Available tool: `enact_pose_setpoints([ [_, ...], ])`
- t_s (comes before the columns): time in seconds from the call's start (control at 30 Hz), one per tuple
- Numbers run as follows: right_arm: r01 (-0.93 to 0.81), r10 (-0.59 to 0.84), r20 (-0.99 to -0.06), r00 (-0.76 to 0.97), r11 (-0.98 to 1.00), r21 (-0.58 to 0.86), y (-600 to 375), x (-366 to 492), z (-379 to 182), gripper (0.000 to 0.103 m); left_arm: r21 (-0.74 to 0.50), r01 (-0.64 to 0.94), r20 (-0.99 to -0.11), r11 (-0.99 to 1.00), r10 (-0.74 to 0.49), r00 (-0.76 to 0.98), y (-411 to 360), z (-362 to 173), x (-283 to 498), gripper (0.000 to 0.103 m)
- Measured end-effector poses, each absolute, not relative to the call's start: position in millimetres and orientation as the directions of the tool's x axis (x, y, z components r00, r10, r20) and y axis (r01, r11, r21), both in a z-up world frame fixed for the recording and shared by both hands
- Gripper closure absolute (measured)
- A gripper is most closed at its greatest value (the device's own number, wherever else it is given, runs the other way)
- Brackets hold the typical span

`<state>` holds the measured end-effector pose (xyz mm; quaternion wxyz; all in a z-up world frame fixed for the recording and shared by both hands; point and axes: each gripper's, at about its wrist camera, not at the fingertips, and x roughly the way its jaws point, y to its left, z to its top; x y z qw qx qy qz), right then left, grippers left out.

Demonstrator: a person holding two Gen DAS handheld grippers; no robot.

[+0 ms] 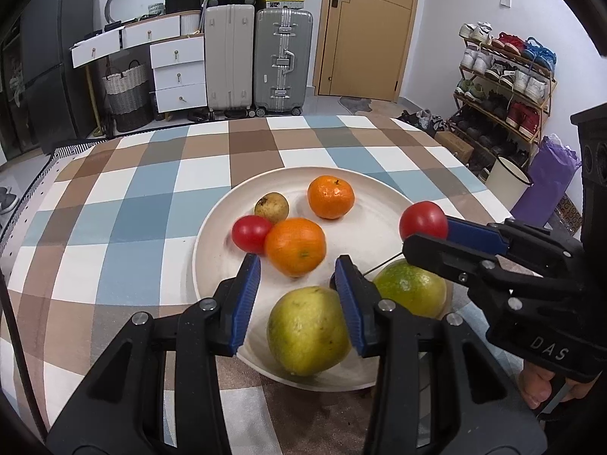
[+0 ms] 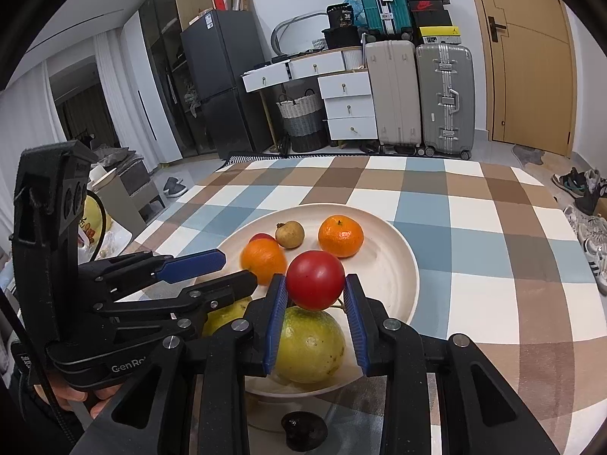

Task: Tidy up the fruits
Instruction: 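Lower the mandarin and tomato onto the plate and open both grippers, then withdraw both open grippers from the plate toward the cherry and brown fruit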

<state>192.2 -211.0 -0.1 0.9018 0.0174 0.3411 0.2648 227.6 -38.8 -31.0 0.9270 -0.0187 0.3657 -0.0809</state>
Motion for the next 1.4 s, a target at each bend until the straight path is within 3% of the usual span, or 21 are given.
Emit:
enact_pose_setpoints([
  [0.5,-0.473,0.482,-0.611,0.628,0.860,0.193,-206,190,-2,0.071,-0.108,0.123,-0.664,0.987,-0.164,0.730,-37,-32,228,0.064],
  [0.63,-0.477,0.483,-0.597,0.641,0.860,0.183,-208,187,1,0.063,-0.104,0.129,-0.655,0.986,-0.166,0.737,-36,-27,225,0.063],
  [0.83,-0.469,0.473,-0.587,0.657,0.866,0.172,-213,184,4,0.046,-0.121,0.122,-0.646,0.985,-0.172,0.744,-30,-22,217,0.034],
  [0.9,-0.465,0.468,-0.586,0.661,0.869,0.169,-216,182,4,0.033,-0.116,0.107,-0.642,0.987,-0.157,0.751,-29,-20,214,0.021],
  [0.97,-0.458,0.471,-0.584,0.662,0.870,0.182,-220,181,5,0.016,-0.118,0.102,-0.641,0.988,-0.154,0.752,-26,-19,211,0.016],
  [1.1,-0.443,0.473,-0.580,0.663,0.873,0.206,-229,177,8,0.008,-0.109,0.089,-0.642,0.990,-0.139,0.754,-24,-17,202,0.002],
  [1.2,-0.420,0.456,-0.581,0.674,0.884,0.205,-233,175,11,0.001,-0.105,0.091,-0.633,0.990,-0.137,0.762,-24,-13,195,0.001],
  [1.4,-0.402,0.429,-0.583,0.690,0.897,0.184,-240,163,17,0.001,-0.096,0.084,-0.623,0.992,-0.125,0.772,-23,-6,180,0.001],
])
